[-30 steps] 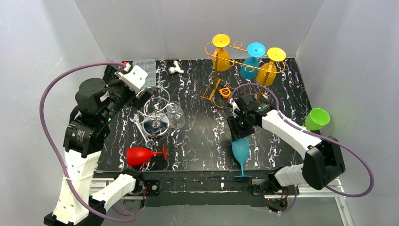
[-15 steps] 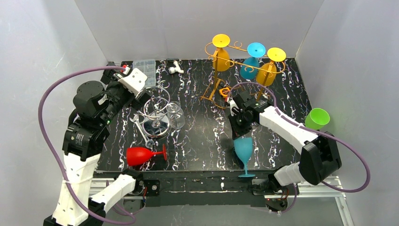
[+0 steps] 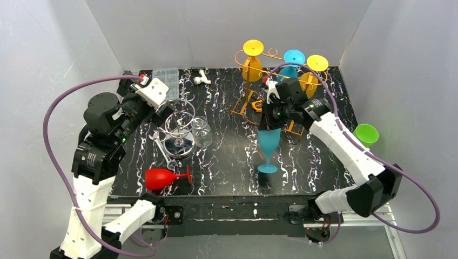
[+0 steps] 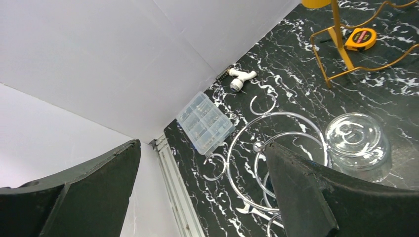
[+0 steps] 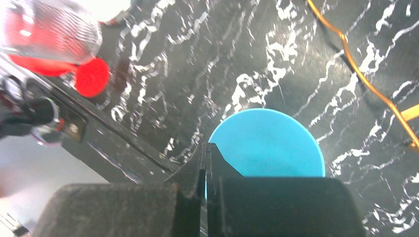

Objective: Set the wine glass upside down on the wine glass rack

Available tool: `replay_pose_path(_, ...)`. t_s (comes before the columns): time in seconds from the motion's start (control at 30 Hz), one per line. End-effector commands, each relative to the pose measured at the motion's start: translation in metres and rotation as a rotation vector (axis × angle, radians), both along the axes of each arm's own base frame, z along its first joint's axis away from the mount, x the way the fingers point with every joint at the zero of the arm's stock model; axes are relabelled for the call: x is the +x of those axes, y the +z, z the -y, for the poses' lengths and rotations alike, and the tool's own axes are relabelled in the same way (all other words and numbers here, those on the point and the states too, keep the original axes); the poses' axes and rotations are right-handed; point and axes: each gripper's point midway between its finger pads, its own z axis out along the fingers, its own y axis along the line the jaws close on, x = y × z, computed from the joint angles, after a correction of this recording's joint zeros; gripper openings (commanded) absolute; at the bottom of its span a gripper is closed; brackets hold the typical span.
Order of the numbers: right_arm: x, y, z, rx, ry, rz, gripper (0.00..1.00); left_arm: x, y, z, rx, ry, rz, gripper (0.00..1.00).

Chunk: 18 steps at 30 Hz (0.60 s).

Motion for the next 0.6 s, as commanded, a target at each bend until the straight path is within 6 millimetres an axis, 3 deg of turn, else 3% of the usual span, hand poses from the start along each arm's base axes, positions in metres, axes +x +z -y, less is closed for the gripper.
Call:
replay_pose_path(0.0,0.012,0.087,-0.028,0.294,-0.044,0.178,0.01,-0.012,0.012,0.009,-0.078,-0.052,0.014,0.98)
replay_pose_path(0.17,0.018,0.164,-0.037,0.479,-0.054,0.347,0.01,-0.029,0.003,0.037,-0.249,-0.167,-0.105,0.98)
replay_pose_path(0.33,0.016,0.237,-0.040,0.608,-0.047,0.493,0.01,-0.057,-0.010,0.077,-0.393,-0.369,-0.288,0.98)
replay_pose_path(0.43,0.015,0.271,-0.045,0.677,-0.033,0.537,0.01,-0.078,-0.014,0.101,-0.440,-0.523,-0.435,0.98)
replay_pose_path(0.57,0.008,0.310,-0.055,0.762,-0.004,0.578,0.01,-0.084,-0.012,0.124,-0.508,-0.643,-0.580,0.98)
